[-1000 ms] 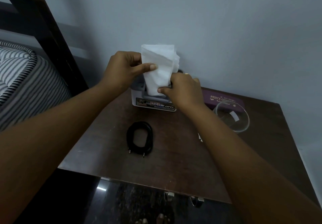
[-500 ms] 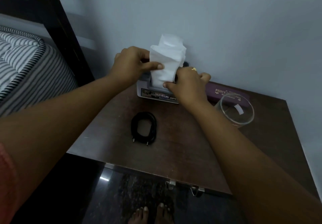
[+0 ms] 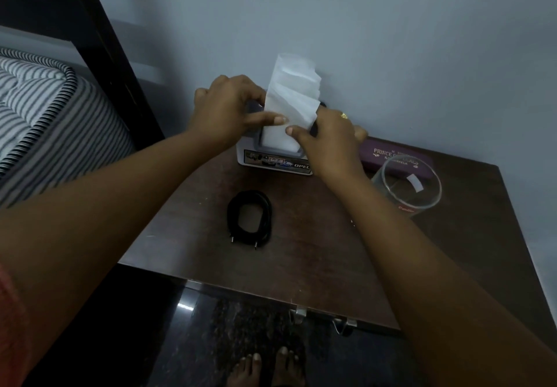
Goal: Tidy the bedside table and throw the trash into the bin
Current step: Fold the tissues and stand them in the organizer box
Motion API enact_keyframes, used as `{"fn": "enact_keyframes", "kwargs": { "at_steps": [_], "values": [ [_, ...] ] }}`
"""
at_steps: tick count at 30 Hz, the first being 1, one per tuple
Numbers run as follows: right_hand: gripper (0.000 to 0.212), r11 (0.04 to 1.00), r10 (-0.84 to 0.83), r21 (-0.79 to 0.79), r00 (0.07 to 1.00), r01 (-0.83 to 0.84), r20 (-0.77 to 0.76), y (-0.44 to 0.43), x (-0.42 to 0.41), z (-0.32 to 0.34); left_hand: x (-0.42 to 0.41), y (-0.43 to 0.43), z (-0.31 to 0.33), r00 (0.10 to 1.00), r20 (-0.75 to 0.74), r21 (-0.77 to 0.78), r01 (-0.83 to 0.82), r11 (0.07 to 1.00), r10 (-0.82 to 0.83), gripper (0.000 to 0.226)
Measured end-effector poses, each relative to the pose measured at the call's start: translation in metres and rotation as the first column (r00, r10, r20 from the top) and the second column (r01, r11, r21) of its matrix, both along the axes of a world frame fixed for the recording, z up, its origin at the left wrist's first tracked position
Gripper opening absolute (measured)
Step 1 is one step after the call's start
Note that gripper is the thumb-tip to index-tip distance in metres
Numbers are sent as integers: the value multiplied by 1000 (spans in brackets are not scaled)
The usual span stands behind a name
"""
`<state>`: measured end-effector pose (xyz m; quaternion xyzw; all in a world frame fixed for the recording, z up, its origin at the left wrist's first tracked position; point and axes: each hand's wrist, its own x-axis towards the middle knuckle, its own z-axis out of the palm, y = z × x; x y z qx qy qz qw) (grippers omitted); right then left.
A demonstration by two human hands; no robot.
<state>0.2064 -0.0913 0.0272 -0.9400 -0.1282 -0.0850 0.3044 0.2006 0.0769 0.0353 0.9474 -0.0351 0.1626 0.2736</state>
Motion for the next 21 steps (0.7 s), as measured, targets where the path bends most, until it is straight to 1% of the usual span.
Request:
{"fn": "enact_keyframes", "kwargs": {
  "at_steps": [5, 8, 10, 12, 15, 18, 21],
  "values": [
    [25, 988, 44, -149, 997, -34, 63, 2, 4, 2, -6, -2, -2, 998, -37, 95, -44, 994, 48, 37],
    [25, 987, 49, -156, 995, -35, 84, 1, 3, 1, -8, -6, 0, 996, -38, 114, -75, 991, 80, 41],
    [27, 984, 63, -170, 996, -51, 66, 1, 2, 0, -9, -7, 0, 995, -48, 147, -77, 986, 85, 42],
    [30, 989, 58, -138, 997, -50, 57, 0, 2, 1, -10, -7, 2, 994, -57, 156, -80, 984, 90, 42],
    [26, 999, 24, -25, 999, -23, 43, -3, 2, 5, -11, -9, 5, 993, -42, 105, -102, 989, 107, 42],
    [21, 999, 33, -30, 999, -32, 28, -5, 3, 3, -10, -11, 4, 990, -57, 83, -121, 989, 126, 38],
    [22, 999, 44, -17, 999, -44, 8, -3, 1, -3, -13, -12, 0, 987, -81, 83, -129, 988, 136, 37]
  ]
}}
